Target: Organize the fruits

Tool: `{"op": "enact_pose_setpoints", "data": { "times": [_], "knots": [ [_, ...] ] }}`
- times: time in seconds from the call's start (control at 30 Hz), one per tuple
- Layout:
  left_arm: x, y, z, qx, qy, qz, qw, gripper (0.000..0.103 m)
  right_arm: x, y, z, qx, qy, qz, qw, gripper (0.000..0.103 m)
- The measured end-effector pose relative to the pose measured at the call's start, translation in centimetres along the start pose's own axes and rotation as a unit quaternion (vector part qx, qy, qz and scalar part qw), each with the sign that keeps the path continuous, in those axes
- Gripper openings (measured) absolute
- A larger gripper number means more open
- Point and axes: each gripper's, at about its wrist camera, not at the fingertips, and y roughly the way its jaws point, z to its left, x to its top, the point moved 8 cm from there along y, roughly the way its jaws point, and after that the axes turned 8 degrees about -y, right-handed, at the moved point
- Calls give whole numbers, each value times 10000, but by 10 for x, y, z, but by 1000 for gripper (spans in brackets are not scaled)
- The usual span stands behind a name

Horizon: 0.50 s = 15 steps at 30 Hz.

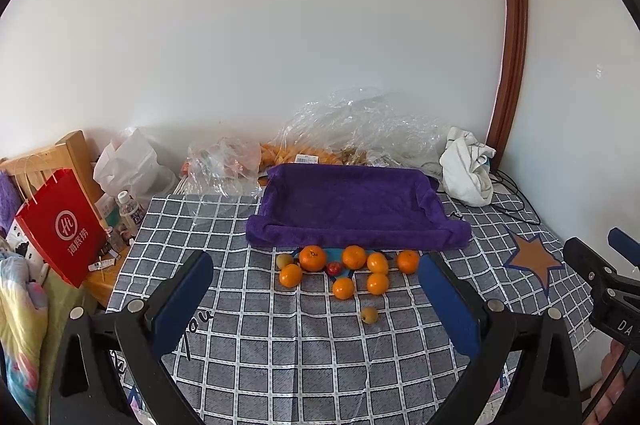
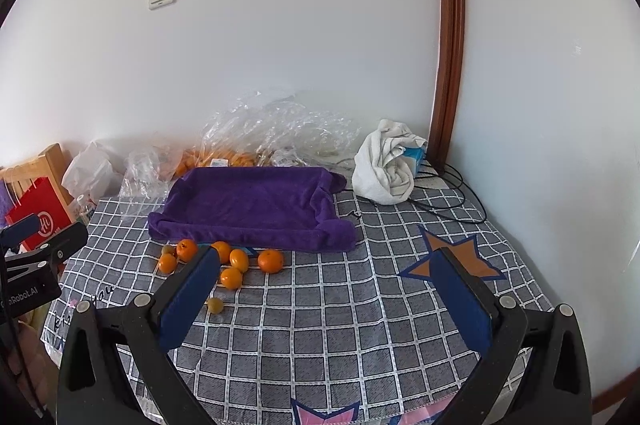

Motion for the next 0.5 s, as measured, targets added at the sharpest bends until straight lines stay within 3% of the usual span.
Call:
{"op": "enact_pose_setpoints", "data": {
  "times": [0.5],
  "knots": [
    [0,1,-1,-12,-1,6,10000,103,-1,-2,1,-21,-10,-11,10000,103]
  ]
}}
